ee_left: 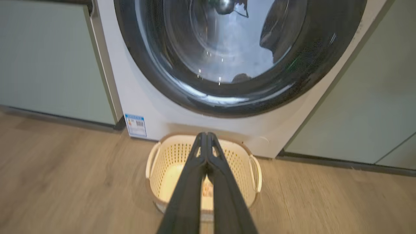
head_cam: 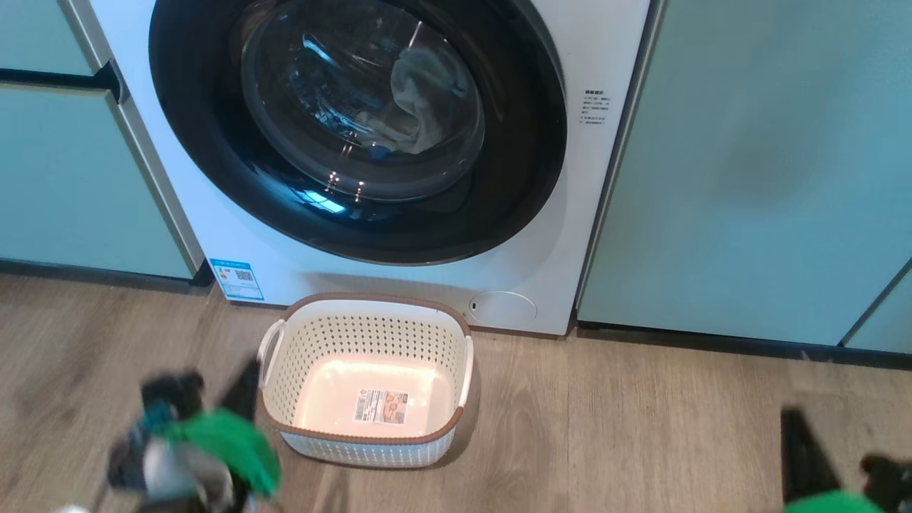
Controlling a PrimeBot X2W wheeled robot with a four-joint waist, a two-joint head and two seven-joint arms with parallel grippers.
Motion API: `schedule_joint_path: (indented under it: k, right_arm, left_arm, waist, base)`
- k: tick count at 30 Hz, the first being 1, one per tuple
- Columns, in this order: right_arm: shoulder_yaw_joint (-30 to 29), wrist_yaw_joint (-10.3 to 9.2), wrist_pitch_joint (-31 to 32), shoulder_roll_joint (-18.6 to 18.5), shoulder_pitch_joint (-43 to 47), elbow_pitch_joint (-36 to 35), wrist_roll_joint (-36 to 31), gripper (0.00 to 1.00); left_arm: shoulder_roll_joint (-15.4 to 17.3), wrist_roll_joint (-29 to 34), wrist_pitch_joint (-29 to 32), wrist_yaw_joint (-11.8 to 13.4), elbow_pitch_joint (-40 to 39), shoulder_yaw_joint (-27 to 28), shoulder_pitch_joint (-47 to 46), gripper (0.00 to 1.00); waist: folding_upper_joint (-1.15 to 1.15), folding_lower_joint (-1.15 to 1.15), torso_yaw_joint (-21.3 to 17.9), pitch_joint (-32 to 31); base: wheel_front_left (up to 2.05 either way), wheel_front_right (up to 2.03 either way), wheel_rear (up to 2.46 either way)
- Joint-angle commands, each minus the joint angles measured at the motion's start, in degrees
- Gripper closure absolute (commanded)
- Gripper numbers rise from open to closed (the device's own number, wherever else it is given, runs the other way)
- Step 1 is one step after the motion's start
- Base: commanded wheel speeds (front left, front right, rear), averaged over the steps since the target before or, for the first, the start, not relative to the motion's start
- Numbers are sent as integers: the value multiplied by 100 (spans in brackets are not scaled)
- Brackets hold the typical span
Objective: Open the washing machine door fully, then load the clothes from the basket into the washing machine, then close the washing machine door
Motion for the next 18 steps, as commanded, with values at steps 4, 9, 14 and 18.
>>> schedule_joint_path:
  k: [4,9,14,18]
  right_arm:
    - [-15,0,63,15,30,88,195,100]
    - [-34,1,146,11,-3,65,507,100]
    - [-51,1,227,7,-35,41,816,100]
    - [-66,1,293,3,-62,23,1064,100]
  left_arm:
    - [-69,-169,66,0,36,34,107,100]
    - [-103,-445,150,0,-47,84,129,100]
    - [-137,-719,230,-1,-131,129,154,100]
    - [-165,-939,295,-1,-197,167,171,100]
  waist:
    - [0,0,-3,8]
    - [0,0,-8,21]
    - [0,0,-12,34]
    - [0,0,-16,44]
  base:
    - [0,0,0]
    - [0,0,0]
    - [0,0,0]
    - [0,0,0]
